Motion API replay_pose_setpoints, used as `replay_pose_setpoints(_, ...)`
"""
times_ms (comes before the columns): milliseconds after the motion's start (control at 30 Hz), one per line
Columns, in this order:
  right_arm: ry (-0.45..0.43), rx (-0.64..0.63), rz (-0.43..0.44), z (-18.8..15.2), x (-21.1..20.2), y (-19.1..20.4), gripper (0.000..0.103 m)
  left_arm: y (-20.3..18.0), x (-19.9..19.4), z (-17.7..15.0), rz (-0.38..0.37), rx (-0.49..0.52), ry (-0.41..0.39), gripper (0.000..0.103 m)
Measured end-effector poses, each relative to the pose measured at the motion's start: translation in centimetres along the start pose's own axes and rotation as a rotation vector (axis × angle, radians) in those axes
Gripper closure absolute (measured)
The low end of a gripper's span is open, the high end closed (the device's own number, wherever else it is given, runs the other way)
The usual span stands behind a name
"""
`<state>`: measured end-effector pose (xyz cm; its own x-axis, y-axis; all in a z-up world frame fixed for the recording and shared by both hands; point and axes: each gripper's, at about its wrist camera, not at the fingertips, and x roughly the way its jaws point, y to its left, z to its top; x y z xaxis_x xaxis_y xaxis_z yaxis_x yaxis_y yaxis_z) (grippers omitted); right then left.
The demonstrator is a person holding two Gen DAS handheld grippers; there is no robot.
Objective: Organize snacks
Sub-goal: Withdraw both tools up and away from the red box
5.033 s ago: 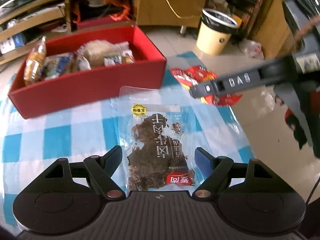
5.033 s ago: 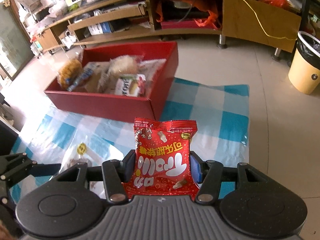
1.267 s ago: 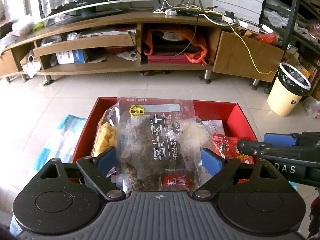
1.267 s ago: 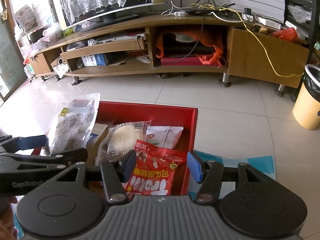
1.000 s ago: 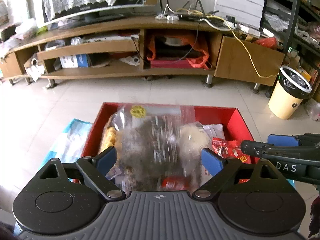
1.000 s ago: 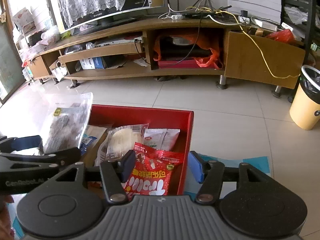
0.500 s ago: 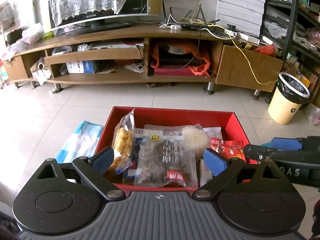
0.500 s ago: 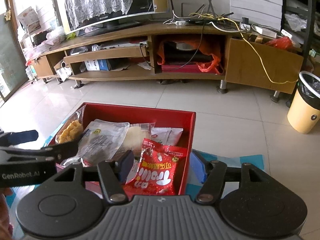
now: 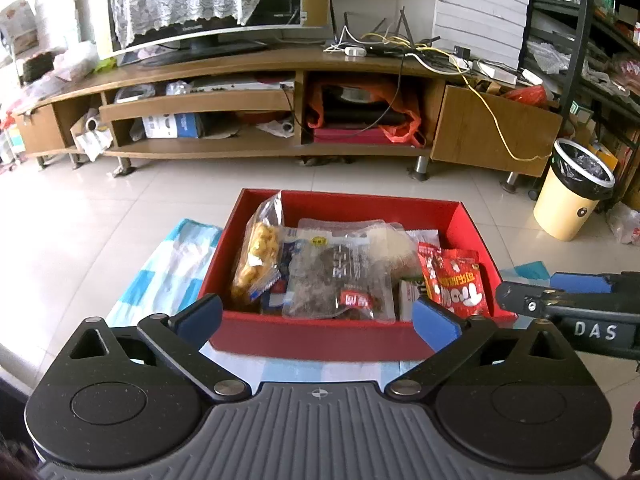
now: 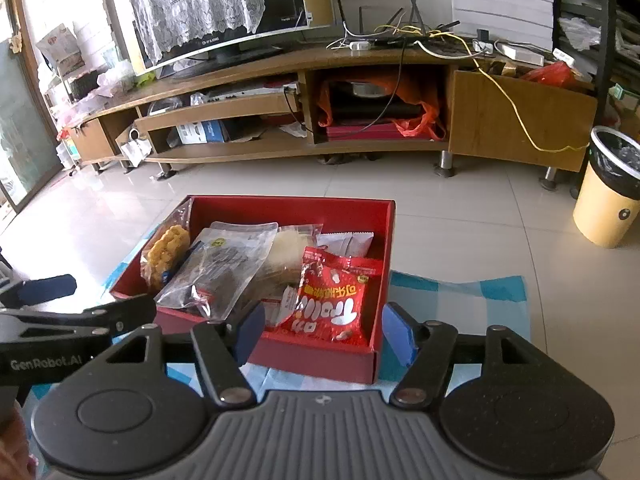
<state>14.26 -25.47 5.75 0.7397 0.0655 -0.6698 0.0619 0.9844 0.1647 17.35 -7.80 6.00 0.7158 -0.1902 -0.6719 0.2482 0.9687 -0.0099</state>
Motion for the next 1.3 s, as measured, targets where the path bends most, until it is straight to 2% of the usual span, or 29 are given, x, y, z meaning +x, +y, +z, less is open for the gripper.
replay_pose_setpoints(833,-0.017,-0.017,0.028,-5.3,-5.7,2.8,0.033,2.1,-5.1,-5.7,-0.025,-0.048,0.049,0.000)
replay_pose_setpoints(1300,0.039,-0.007,0.058,-9.2,-7.0,3.8,0.033,2.4,-7.5,-8.5,-0.029,-0.060,0.060,0.000)
